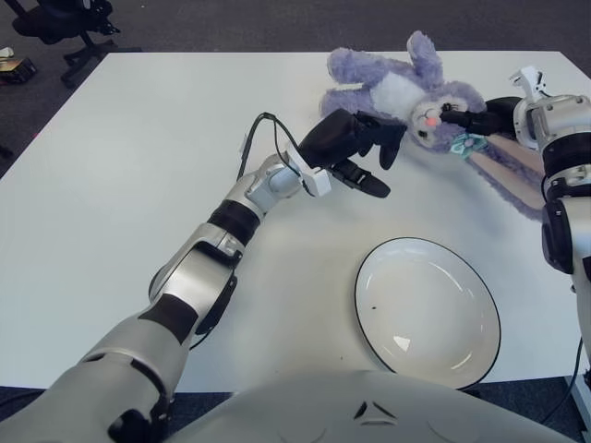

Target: Put the doll into the plate.

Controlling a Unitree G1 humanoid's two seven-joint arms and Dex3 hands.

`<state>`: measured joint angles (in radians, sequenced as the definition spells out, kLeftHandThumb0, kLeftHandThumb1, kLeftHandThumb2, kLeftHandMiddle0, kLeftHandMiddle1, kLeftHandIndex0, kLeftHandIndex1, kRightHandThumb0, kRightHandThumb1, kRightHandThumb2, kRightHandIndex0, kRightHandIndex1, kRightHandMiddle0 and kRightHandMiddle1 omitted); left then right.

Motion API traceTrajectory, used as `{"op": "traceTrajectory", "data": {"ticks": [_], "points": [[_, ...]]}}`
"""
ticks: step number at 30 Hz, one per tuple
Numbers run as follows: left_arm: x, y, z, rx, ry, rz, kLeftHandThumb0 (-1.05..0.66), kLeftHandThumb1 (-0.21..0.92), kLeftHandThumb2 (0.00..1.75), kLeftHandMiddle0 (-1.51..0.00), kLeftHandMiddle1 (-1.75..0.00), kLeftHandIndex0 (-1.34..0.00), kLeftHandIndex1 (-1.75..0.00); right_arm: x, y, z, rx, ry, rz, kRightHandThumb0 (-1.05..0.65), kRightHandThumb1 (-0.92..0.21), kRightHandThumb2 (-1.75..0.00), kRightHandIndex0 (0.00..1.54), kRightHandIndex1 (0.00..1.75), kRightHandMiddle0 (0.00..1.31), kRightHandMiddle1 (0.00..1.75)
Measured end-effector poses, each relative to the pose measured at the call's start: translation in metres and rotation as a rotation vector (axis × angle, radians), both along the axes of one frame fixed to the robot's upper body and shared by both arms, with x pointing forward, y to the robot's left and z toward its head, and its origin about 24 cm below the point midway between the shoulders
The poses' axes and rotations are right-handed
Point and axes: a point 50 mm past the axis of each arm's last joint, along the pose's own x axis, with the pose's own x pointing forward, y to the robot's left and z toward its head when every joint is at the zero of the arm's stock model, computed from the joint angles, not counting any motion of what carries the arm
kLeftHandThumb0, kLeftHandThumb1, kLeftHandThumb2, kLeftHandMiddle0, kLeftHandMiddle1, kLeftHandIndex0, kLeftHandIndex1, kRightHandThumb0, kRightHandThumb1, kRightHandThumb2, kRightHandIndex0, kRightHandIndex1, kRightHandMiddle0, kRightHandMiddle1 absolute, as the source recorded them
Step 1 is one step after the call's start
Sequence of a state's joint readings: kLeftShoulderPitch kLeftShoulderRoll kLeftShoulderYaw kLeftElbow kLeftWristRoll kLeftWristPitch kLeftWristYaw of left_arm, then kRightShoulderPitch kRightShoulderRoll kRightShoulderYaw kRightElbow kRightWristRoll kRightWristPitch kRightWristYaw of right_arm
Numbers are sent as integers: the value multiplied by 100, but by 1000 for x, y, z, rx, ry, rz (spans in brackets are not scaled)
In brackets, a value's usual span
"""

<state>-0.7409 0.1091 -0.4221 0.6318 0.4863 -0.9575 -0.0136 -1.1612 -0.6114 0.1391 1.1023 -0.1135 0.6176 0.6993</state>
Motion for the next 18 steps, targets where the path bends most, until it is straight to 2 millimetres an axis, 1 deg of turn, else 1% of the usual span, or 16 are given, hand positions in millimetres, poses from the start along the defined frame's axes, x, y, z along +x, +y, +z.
{"op": "traceTrajectory", "data": {"ticks": [5, 10, 18], "points": [[-1, 2, -2, 49, -10, -14, -29, 92, 25, -90, -175, -68, -175, 0, -1, 0, 6, -1, -12, -20, -92, -12, 115, 175, 85, 175], [-1, 4, 0, 63, -25, -15, -30, 92, 26, -90, -175, -68, -175, 0, -1, -1, 9, 2, -14, -23, -92, -12, 115, 175, 86, 175], [2, 7, 2, 34, -42, 24, -30, 92, 27, -90, -175, -67, -175, 2, 8, -3, -12, 20, 31, -28, -92, -12, 115, 175, 87, 175]]}}
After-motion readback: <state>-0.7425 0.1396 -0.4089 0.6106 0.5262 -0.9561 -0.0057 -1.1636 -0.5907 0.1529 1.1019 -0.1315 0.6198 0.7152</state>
